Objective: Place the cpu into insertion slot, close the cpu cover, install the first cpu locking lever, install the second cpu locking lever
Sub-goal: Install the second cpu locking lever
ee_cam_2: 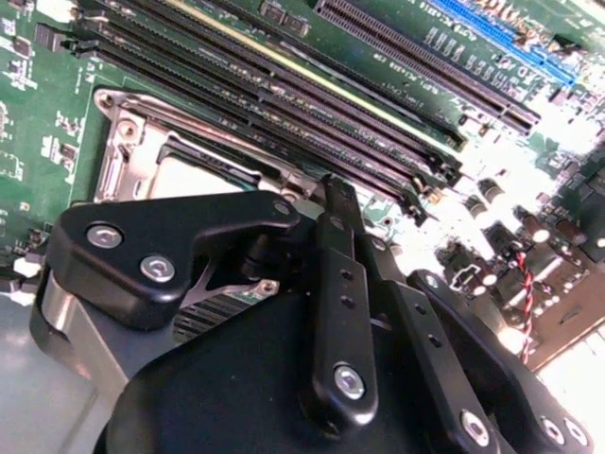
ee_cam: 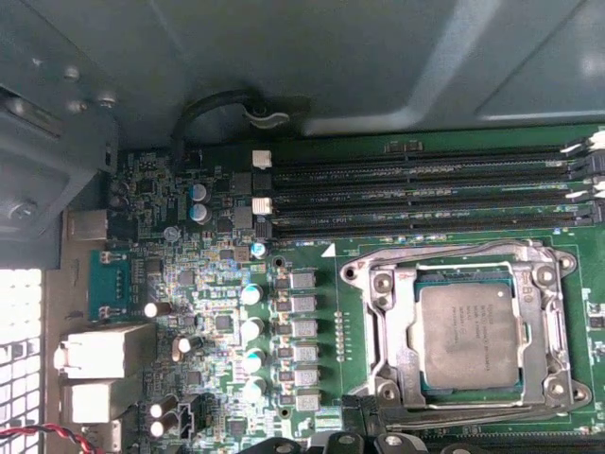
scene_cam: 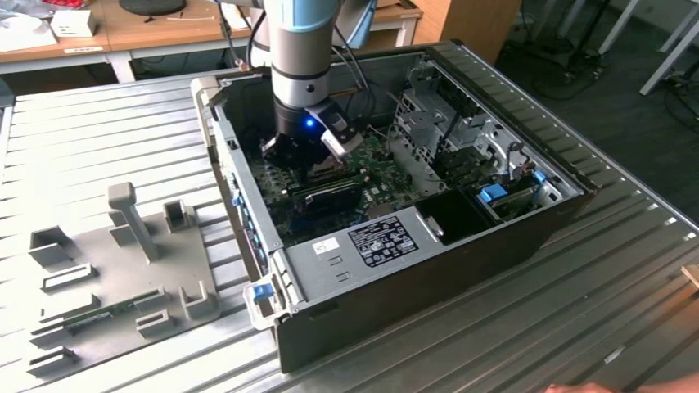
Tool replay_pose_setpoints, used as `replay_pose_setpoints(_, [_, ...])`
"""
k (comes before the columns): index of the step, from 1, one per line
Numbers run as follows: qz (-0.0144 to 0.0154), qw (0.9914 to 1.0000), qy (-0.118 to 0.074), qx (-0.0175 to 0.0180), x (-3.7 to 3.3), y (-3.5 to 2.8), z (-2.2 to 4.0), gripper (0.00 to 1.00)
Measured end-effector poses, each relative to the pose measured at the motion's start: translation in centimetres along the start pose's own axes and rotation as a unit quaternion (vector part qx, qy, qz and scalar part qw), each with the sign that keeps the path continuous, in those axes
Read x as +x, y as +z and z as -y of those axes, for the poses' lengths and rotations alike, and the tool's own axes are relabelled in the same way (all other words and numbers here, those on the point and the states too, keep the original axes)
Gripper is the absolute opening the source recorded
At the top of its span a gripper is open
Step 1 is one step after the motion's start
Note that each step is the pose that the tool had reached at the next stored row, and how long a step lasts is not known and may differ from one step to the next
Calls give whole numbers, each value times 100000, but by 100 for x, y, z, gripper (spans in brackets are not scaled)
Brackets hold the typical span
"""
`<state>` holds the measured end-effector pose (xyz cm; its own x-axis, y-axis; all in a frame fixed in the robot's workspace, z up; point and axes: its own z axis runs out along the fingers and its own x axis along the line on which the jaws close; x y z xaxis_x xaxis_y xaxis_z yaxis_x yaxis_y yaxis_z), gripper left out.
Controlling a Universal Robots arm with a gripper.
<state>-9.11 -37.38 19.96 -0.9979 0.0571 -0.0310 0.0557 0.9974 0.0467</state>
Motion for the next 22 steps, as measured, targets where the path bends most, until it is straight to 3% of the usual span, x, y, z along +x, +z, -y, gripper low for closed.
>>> replay_pose_setpoints(22, [0, 100000, 0, -3, -5, -145, -7, 10])
